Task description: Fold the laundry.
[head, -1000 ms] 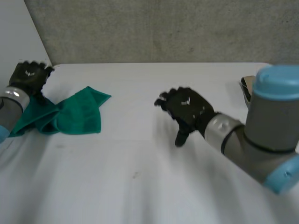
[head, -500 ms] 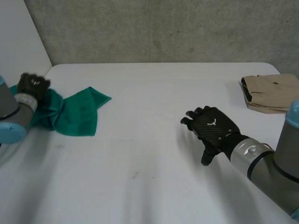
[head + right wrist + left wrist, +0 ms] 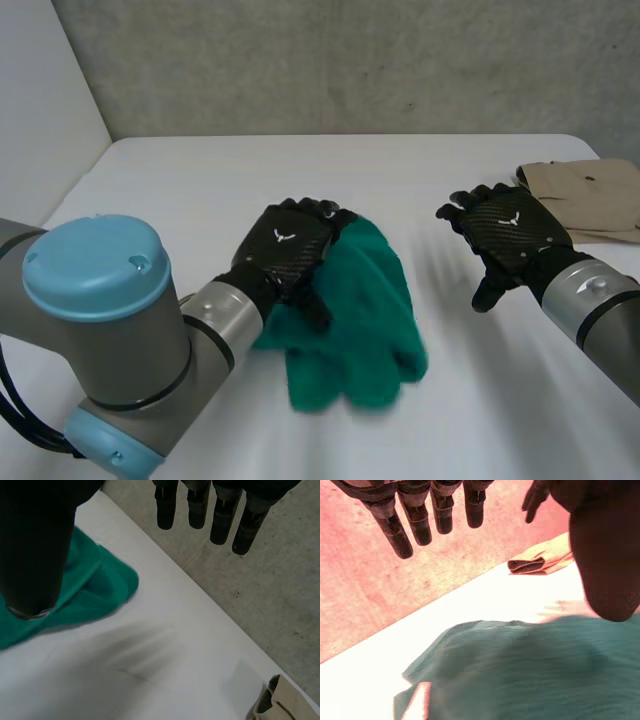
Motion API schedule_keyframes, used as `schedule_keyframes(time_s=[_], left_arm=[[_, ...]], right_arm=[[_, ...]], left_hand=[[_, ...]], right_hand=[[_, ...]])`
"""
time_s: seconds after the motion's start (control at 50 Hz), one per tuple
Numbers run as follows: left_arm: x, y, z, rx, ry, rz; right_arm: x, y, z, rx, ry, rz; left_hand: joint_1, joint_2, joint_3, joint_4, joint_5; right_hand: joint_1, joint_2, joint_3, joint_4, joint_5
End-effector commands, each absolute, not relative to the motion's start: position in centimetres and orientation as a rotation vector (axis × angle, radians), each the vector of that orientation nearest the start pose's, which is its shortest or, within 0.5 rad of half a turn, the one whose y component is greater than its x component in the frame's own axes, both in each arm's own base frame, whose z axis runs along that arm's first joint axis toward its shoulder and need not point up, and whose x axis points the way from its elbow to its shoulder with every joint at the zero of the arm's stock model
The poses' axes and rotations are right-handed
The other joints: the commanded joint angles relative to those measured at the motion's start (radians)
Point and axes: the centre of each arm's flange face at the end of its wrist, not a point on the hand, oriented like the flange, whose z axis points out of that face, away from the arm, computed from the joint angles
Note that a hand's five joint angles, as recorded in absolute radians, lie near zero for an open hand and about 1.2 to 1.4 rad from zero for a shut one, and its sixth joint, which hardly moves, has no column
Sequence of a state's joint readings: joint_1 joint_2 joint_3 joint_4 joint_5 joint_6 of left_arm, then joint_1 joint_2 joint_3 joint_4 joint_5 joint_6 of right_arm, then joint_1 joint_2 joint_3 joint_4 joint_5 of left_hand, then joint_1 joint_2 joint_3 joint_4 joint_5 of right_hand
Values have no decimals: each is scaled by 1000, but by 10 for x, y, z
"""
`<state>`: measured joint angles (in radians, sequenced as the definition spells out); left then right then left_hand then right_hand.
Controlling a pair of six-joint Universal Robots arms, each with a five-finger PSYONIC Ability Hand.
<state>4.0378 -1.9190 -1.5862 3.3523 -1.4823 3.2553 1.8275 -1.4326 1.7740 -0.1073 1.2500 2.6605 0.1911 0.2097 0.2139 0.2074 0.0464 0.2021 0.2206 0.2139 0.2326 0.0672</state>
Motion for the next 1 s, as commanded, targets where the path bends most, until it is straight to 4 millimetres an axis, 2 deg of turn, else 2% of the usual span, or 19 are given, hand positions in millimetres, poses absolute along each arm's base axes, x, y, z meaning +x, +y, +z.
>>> schedule_keyframes(time_s=[0.02,0.1,0.16,0.3,0.34,0.38,0.46,0.58,0.66,0.76,0.78,0.86,0.9,0.92,0.98,1.0], left_arm=[[-310,-240,218,971,2455,-2269],[-295,-254,214,923,2442,-2220],[-285,-258,206,921,2460,-2123],[-274,-239,183,976,2655,-1795],[-274,-235,177,991,2693,-1727],[-274,-231,167,1004,2729,-1654],[-275,-232,161,994,2736,-1669],[-293,-225,162,1067,2683,-1783],[-300,-223,150,1107,2685,-1758],[-304,-225,137,1128,2699,-1716],[-305,-227,133,1132,2704,-1705],[-310,-229,128,1146,2706,-1698],[-312,-231,128,1144,2702,-1707],[-314,-235,130,1139,2690,-1728],[-316,-243,138,1115,2661,-1779],[-319,-250,148,1088,2624,-1837]], right_arm=[[235,-253,226,-1135,2050,-1913],[238,-256,232,-1142,2056,-1899],[239,-259,229,-1161,2109,-1808],[252,-271,209,-1209,2198,-1558],[262,-272,207,-1237,2176,-1535],[281,-272,200,-1279,2142,-1508],[299,-278,188,-1276,2141,-1451],[304,-278,170,-1107,2243,-1274],[304,-274,163,-1013,2272,-1219],[309,-261,152,-1013,2267,-1181],[309,-260,151,-1014,2265,-1179],[314,-254,147,-1029,2249,-1176],[315,-254,145,-1030,2245,-1178],[317,-254,146,-1040,2233,-1192],[319,-256,148,-1050,2218,-1214],[320,-261,150,-1051,2208,-1240]], left_hand=[[22,4,0,6,-8],[40,21,17,24,10],[43,24,20,27,13],[49,30,26,33,19],[49,30,26,33,19],[55,36,32,38,25],[75,57,52,59,45],[90,71,67,74,60],[113,95,90,97,83],[310,291,287,293,280],[473,454,450,457,443],[849,831,827,833,820],[1026,1007,1003,1009,996],[1169,1150,1146,1153,1139],[1205,1187,1182,1189,1175],[1205,1187,1182,1189,1175]], right_hand=[[-28,-46,-39,-58,-67],[-28,-46,-39,-58,-67],[-28,-46,-39,-58,-67],[-28,-46,-39,-58,-67],[-28,-46,-39,-58,-67],[-28,-46,-39,-58,-67],[-28,-46,-39,-58,-67],[-28,-46,-39,-58,-67],[-28,-46,-39,-58,-67],[-28,-46,-39,-58,-67],[-28,-46,-39,-58,-67],[-28,-46,-39,-58,-67],[169,151,158,139,130],[476,457,464,445,436],[1023,1005,1011,993,983],[1192,1174,1181,1162,1153]])
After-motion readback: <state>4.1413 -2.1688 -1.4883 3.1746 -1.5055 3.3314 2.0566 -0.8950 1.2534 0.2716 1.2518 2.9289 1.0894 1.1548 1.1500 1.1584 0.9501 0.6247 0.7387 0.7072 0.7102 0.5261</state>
